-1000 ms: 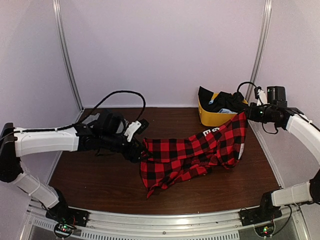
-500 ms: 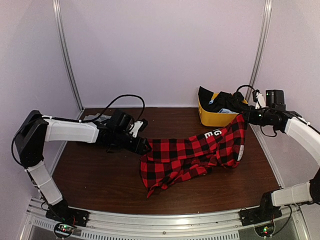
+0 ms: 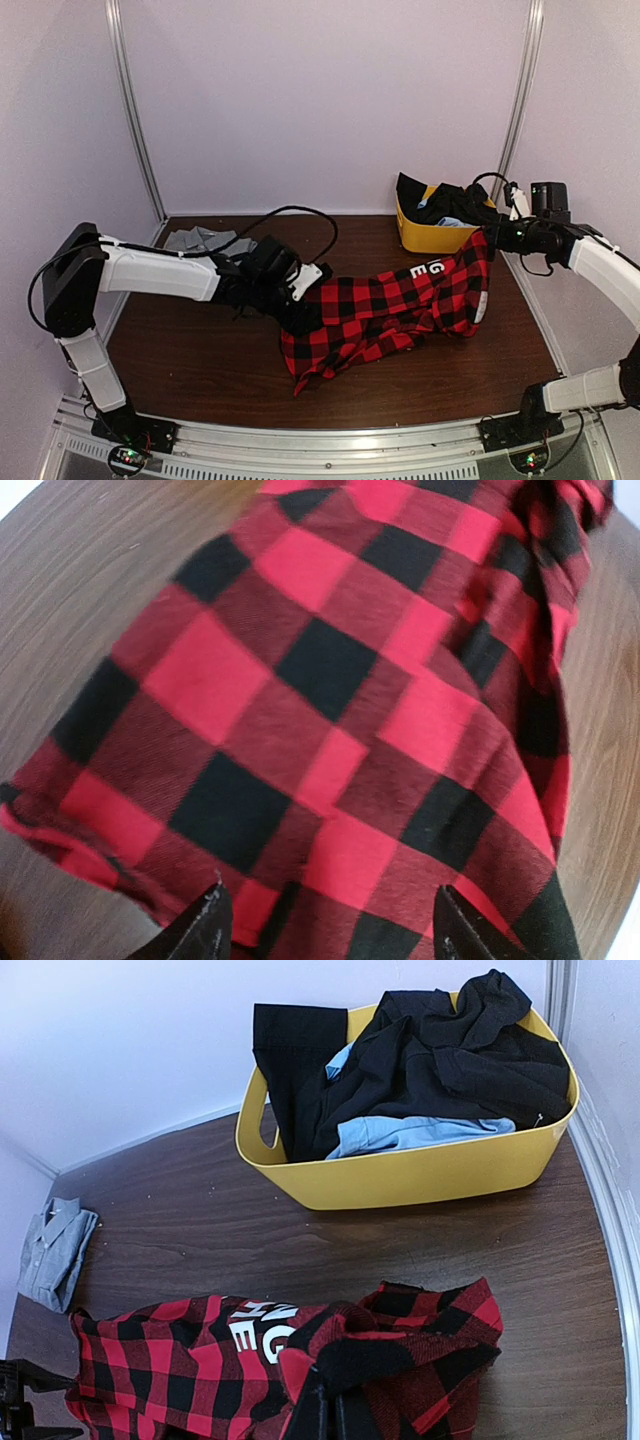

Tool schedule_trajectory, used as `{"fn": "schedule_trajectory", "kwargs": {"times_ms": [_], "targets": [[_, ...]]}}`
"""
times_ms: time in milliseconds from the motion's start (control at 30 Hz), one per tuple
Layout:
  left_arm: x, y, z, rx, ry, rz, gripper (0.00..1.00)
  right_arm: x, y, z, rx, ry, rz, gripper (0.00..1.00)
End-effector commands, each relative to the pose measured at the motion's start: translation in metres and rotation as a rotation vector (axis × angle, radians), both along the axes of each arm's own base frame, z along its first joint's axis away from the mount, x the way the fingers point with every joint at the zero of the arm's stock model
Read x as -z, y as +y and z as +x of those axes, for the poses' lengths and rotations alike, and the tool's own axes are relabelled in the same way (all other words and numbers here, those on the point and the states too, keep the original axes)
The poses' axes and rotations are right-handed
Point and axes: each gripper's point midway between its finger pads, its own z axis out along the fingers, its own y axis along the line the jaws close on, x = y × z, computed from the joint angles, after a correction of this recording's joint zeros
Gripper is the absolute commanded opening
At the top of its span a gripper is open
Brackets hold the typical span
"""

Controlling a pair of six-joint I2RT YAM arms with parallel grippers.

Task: Fold and stack the long sleeve shirts
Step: Flatten out the crumpled shirt at the center of the board.

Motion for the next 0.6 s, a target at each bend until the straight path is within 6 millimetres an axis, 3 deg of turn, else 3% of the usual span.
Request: {"fn": "schedule_trajectory", "kwargs": {"times_ms": [0, 267, 567], "targets": [[0.008, 0.009, 0.014, 0.034, -0.137, 0.185, 0.71, -0.006, 0.001, 0.003, -0.012, -0.033, 0.017, 0.00], [0.027, 0.017, 0.032, 0.022, -0.223, 0.379, 0.72, -0.001, 0.003, 0.002, -0.021, -0.022, 0.022, 0.00], [0.034, 0.016, 0.042, 0.000, -0.234, 0.421, 0.61, 0.001, 0.003, 0.002, -0.025, -0.017, 0.022, 0.00]]}}
